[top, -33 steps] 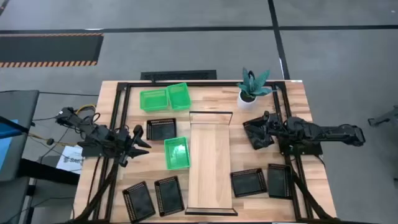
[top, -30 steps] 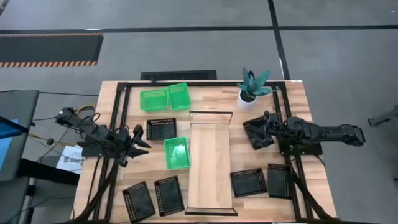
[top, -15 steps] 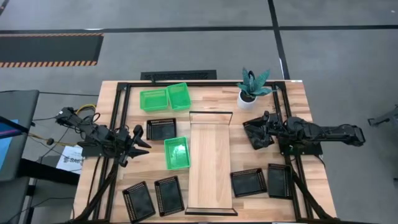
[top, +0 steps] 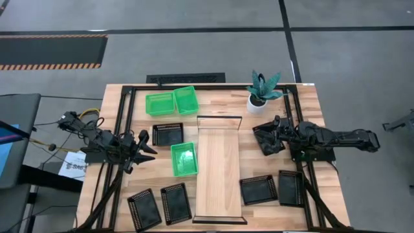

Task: Stack baskets on shelf by color

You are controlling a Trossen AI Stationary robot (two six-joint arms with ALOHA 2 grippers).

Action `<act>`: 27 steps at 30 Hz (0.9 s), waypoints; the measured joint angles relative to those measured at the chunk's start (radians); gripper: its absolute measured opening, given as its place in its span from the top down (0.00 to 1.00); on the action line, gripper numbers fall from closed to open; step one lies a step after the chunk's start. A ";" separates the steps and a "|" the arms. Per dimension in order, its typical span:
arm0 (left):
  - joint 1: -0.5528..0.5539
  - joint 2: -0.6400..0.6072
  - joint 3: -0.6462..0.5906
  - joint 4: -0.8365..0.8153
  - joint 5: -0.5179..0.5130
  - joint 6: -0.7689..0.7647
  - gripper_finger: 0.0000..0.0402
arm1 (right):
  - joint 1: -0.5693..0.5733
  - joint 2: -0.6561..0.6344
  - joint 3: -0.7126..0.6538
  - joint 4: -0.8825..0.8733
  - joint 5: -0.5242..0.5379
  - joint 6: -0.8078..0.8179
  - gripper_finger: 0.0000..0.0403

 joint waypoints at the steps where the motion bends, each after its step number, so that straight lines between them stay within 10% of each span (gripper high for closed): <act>1: 0.000 0.000 0.000 0.000 0.000 0.000 0.75 | 0.000 0.000 0.000 0.000 0.000 0.000 0.46; 18: 0.000 0.000 0.000 0.066 -0.069 -0.257 0.75 | 0.000 0.000 0.000 0.000 0.000 0.000 0.46; 27: 0.000 0.000 0.008 0.254 -0.311 -0.440 0.75 | 0.000 0.000 0.000 0.000 0.000 0.000 0.46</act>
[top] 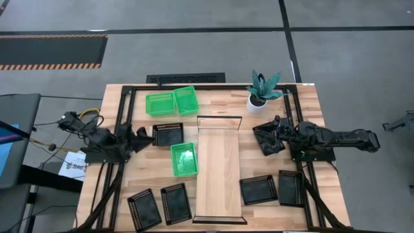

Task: Stack baskets on shelf by color
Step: Put the black bin on the shelf

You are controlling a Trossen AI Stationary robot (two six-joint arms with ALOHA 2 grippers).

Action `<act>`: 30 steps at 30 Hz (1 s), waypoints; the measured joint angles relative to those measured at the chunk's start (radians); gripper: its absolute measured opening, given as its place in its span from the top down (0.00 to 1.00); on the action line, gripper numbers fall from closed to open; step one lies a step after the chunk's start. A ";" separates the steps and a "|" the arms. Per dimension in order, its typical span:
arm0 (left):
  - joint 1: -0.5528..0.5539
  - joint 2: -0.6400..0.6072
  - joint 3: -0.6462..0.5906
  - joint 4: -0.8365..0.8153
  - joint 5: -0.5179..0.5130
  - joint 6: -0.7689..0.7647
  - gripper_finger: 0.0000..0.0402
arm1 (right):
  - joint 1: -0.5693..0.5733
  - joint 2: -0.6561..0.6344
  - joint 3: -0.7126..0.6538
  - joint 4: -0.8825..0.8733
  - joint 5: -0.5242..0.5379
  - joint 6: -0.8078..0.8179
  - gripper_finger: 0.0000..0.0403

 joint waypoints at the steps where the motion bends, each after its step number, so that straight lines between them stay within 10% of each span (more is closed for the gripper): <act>1: 0.000 0.006 0.013 -0.003 -0.016 -0.004 0.75 | 0.000 0.000 0.000 0.000 0.000 0.000 0.46; 11: 0.000 0.400 0.371 0.025 -0.076 0.102 0.69 | 0.000 0.000 0.000 0.000 0.000 0.000 0.46; 16: 0.025 0.645 0.619 -0.488 -0.253 -0.255 0.70 | 0.000 0.000 0.000 0.000 0.000 0.000 0.46; 22: 0.133 0.856 0.778 -1.111 -0.102 -0.882 0.69 | 0.000 0.000 0.000 0.000 0.000 0.000 0.46; 30: 0.313 0.967 0.781 -1.315 0.017 -0.913 0.51 | 0.000 0.000 0.000 0.000 0.000 0.000 0.46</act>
